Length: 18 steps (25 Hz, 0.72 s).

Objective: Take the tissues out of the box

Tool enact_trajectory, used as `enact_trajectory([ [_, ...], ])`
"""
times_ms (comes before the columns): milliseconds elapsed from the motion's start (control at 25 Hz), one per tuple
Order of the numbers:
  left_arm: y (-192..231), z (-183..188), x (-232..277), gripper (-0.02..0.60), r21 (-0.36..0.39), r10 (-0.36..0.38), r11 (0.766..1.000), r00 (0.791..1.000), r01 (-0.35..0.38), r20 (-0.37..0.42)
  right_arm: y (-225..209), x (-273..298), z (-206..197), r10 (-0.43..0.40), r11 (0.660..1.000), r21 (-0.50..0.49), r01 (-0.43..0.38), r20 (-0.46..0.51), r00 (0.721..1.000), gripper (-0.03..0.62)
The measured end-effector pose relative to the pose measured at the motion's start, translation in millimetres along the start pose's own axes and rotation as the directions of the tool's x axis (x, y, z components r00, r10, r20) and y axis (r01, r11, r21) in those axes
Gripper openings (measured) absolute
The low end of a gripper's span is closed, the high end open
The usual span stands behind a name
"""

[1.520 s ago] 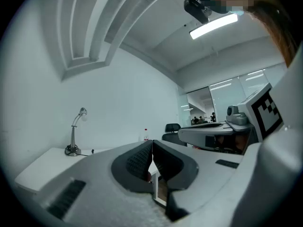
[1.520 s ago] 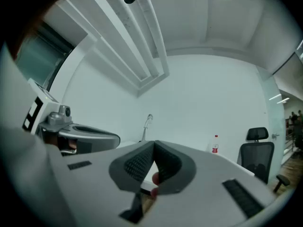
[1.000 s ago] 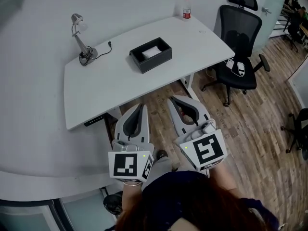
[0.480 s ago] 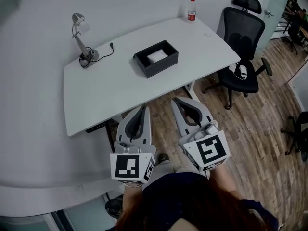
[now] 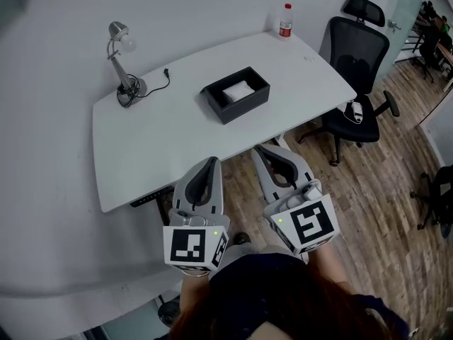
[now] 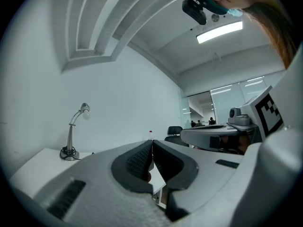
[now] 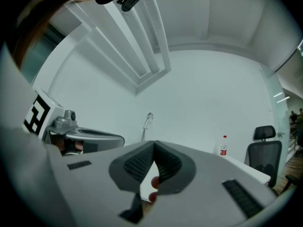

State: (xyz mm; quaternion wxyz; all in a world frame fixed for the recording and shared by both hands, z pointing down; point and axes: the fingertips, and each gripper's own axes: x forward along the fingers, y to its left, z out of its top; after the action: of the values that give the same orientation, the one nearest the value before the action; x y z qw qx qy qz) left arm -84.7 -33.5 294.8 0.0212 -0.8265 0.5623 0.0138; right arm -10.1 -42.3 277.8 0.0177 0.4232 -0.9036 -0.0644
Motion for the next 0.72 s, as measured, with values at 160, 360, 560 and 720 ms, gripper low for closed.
enact_trajectory([
  [160, 8, 1, 2, 0.025, -0.006, -0.021, 1.0, 1.0, 0.021, 0.005, 3, 10, 2, -0.005, 1.0, 0.007, 0.005, -0.005, 1.0, 0.017],
  [360, 14, 2, 5, 0.025, -0.017, -0.043, 0.999, 0.999, 0.043, 0.01, 5, 20, 3, -0.011, 1.0, 0.002, 0.011, -0.017, 1.0, 0.017],
  [560, 15, -4, 11, 0.025, -0.026, -0.066, 0.998, 0.998, 0.065, -0.002, 0, 25, 3, -0.03, 1.0, 0.0, 0.03, -0.02, 0.999, 0.017],
  [720, 17, -6, 16, 0.025, -0.026, -0.075, 0.997, 0.997, 0.075, -0.003, -4, 29, 2, -0.042, 0.999, -0.003, 0.042, -0.021, 0.999, 0.018],
])
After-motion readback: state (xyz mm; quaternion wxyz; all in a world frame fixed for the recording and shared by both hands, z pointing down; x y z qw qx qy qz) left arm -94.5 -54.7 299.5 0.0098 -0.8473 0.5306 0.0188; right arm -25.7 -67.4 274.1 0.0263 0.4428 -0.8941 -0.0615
